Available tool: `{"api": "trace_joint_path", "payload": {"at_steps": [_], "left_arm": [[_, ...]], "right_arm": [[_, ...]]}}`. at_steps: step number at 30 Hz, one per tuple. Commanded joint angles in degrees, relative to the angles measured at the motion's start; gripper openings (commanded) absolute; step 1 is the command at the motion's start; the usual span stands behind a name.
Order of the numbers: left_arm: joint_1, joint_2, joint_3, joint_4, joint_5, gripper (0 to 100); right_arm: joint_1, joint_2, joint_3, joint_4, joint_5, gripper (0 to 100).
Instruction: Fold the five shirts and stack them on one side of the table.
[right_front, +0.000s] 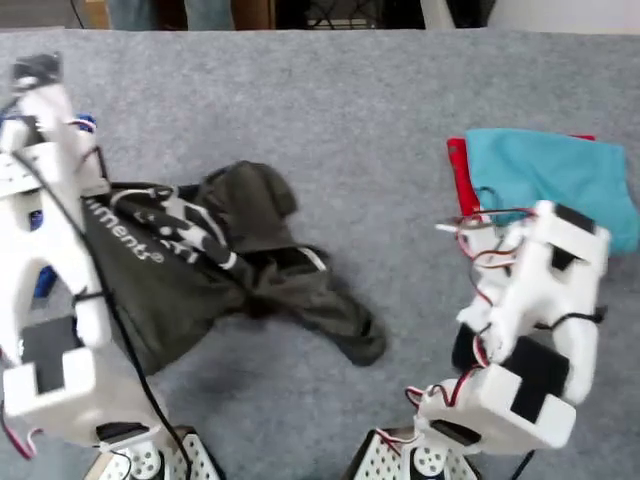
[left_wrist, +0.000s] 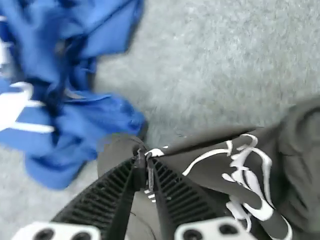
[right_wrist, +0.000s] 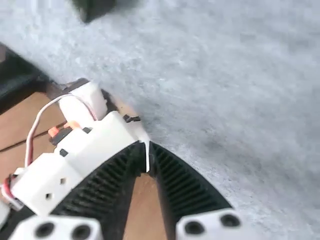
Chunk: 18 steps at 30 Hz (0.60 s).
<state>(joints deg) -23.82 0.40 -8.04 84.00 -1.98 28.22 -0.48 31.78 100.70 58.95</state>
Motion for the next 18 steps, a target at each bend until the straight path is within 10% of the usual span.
{"api": "trace_joint_path", "payload": {"at_steps": [1,8,13,18], "left_arm": [[-0.31,-5.98,-0.66,4.22,-0.09,3],[0.22,-6.51,15.52,-1.14,-0.26,3],[-2.86,-6.68,19.56,-0.35,-6.59,28],[-10.51,-7.38,16.75,-0.18,-6.24,29]], "right_arm": [[-1.67,-2.33,0.31,0.44,0.35,1.5],[-8.44,-2.77,-5.05,0.44,-1.76,4.6],[-28.13,-2.24,-12.44,0.0,-15.21,26.8],[-48.35,-0.84,-25.63,-4.13,-27.16,35.2]]}}
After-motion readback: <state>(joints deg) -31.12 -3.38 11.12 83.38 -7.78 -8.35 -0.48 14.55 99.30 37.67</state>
